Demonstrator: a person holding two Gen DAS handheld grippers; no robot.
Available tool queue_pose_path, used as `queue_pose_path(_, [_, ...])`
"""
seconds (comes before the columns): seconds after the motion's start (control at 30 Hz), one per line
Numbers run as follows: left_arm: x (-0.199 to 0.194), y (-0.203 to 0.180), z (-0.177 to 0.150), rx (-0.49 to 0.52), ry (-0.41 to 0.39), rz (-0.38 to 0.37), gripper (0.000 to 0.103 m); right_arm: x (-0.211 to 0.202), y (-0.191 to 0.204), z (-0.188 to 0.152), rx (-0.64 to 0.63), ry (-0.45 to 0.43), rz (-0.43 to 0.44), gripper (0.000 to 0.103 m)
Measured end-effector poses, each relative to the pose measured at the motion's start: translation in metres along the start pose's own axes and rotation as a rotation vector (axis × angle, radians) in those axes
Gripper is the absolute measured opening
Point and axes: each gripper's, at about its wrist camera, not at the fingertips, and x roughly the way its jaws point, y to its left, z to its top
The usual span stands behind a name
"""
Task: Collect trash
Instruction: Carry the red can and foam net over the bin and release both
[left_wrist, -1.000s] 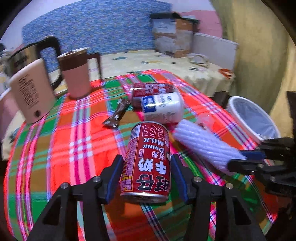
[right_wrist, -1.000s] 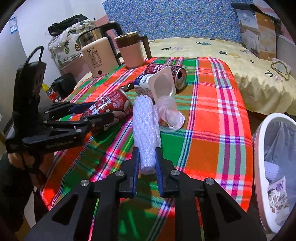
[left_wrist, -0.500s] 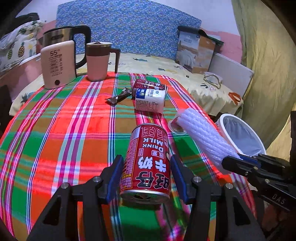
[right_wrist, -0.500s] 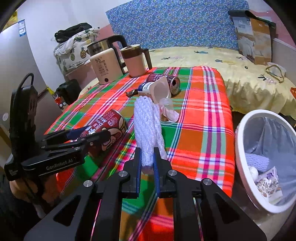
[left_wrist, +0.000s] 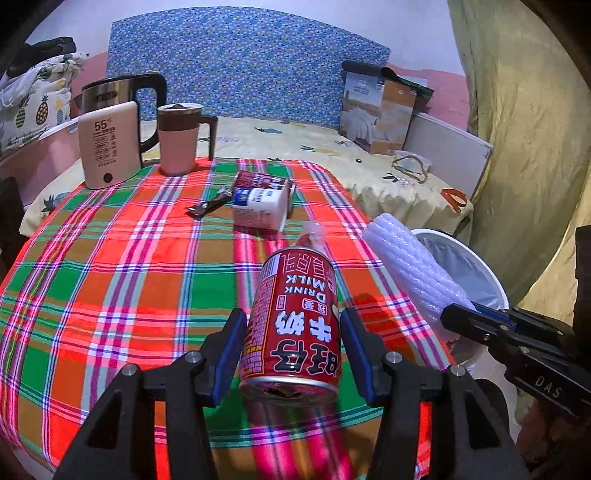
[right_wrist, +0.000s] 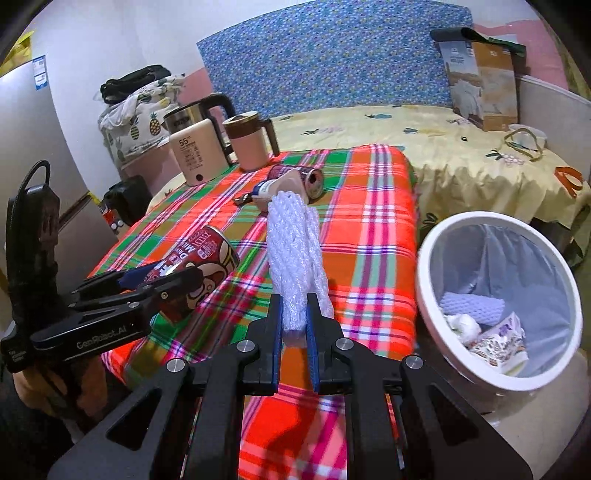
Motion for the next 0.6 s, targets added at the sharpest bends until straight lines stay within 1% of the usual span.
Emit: queue_pose_path(0.6, [0.013, -0.054, 0.011, 0.073, 0.007, -0.075, 0.054, -0.028, -0.055, -0.01, 0.107, -0.037, -0.112, 0.014])
